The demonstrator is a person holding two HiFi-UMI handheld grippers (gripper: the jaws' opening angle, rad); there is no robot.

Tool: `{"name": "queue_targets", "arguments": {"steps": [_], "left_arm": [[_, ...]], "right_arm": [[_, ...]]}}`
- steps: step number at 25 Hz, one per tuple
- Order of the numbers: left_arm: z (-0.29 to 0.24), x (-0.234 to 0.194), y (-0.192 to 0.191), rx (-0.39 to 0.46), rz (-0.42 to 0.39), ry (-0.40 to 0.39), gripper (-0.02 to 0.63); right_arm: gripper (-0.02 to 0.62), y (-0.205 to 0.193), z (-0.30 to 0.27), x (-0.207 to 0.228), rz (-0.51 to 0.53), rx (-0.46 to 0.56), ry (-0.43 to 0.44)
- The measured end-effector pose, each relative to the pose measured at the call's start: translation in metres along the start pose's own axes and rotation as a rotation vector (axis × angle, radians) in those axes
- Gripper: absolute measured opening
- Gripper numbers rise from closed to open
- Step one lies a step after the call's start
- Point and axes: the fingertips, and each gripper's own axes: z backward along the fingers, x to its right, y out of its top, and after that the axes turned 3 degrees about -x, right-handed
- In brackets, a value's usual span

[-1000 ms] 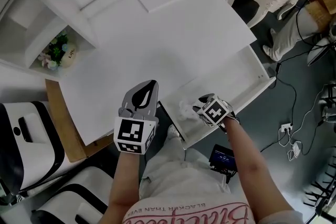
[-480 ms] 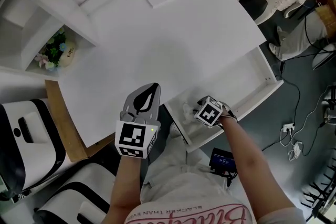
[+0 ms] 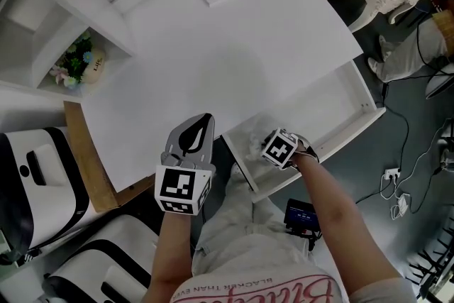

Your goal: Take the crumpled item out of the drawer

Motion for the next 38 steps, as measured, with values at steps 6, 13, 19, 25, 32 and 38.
{"name": "queue_targets", "arguments": {"steps": [6, 13, 19, 25, 32, 38], "left_arm": [[0.007, 0.013, 0.001, 0.006, 0.002, 0.005, 0.011], [0.019, 0.025, 0.01, 0.028, 0.002, 0.02, 0.011], [0.026, 0.032, 0.02, 0.054, 0.0, 0.026, 0.011], [0.035, 0.04, 0.033, 0.091, -0.012, 0.032, 0.011], [0.048, 0.046, 0.046, 0.139, -0.029, 0.049, 0.011], [0.058, 0.051, 0.059, 0.174, -0.051, 0.058, 0.011]], "right_arm": [[0.041, 0.0, 0.012, -0.005, -0.008, 0.013, 0.007], [0.038, 0.001, 0.037, -0.004, -0.005, 0.041, -0.02], [0.037, 0.007, 0.063, -0.005, 0.013, 0.074, -0.044], [0.035, 0.005, 0.083, -0.007, -0.002, 0.101, -0.08], [0.035, 0.009, 0.11, -0.01, 0.03, 0.142, -0.123], [0.035, 0.018, 0.144, -0.01, 0.044, 0.2, -0.165]]}}
